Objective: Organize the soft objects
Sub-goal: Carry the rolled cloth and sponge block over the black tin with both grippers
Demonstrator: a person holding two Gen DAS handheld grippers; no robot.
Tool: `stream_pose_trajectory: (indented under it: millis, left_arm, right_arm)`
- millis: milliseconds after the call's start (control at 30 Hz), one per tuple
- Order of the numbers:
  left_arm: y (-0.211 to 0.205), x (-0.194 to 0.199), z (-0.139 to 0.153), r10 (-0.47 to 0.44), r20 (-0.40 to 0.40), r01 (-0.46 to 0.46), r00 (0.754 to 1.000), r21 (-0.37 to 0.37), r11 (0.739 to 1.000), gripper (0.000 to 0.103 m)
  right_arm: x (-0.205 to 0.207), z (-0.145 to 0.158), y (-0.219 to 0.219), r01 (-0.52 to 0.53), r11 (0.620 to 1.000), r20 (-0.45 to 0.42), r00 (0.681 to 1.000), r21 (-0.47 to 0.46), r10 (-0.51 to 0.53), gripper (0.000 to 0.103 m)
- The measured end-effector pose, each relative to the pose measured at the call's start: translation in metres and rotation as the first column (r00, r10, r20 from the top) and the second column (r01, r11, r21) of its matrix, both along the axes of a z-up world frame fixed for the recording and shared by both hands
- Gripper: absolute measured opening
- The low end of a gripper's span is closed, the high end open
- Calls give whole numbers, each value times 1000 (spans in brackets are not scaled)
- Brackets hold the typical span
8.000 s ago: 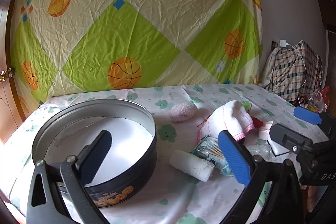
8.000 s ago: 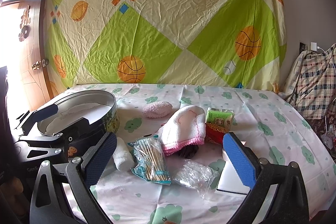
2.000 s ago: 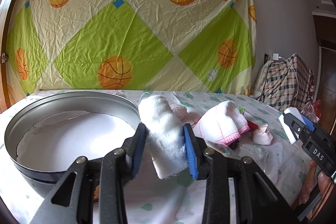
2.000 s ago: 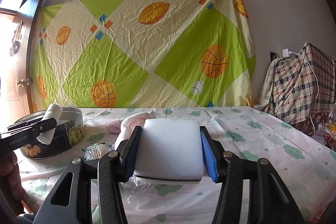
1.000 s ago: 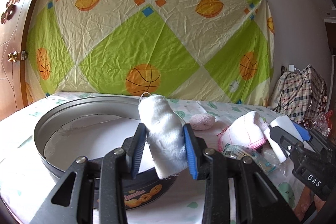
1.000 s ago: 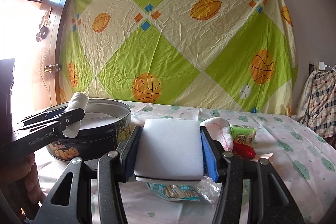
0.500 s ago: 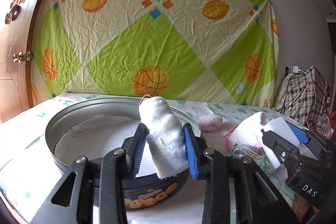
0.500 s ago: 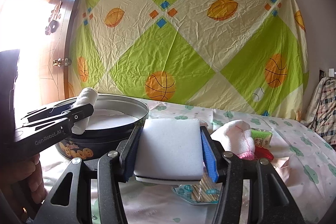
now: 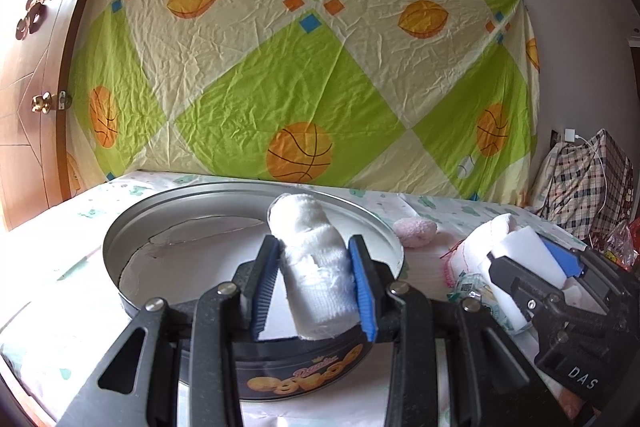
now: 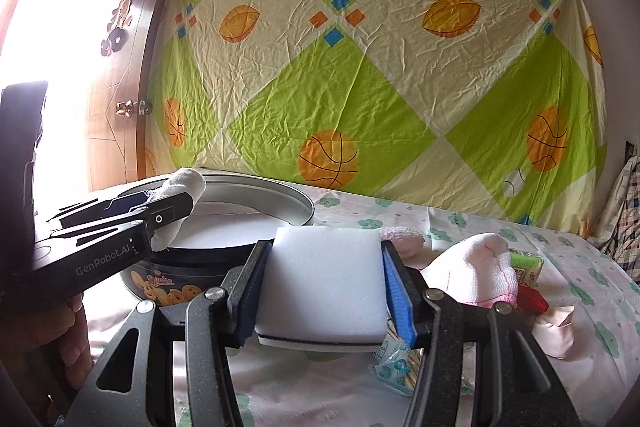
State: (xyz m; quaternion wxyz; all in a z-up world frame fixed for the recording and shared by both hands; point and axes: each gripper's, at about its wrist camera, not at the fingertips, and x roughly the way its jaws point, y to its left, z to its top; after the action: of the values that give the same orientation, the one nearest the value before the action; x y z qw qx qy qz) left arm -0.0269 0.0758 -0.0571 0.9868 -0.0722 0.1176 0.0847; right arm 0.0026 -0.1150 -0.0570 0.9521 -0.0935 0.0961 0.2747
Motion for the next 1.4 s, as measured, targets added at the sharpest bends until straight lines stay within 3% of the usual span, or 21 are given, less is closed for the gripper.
stream_pose_trajectory:
  millis: [333, 933, 1233, 1400]
  left_arm:
    - [19, 1, -2, 13, -26, -14, 1000, -45, 999, 32]
    - [42, 6, 13, 49, -49, -50, 998, -30, 998, 32]
    - [66, 26, 18, 35, -142, -43, 989, -47, 998, 32]
    - [82, 45, 24, 35, -204, -41, 978, -28, 999, 32]
  right_arm:
    - [3, 1, 13, -29, 999, -13, 1000, -22, 28, 56]
    - [11, 29, 33, -78, 997, 10, 997, -21, 78, 56]
    - [33, 43, 58, -124, 992, -52, 991, -24, 123, 56]
    - [62, 50, 83, -155, 987, -137, 979, -39, 148, 56]
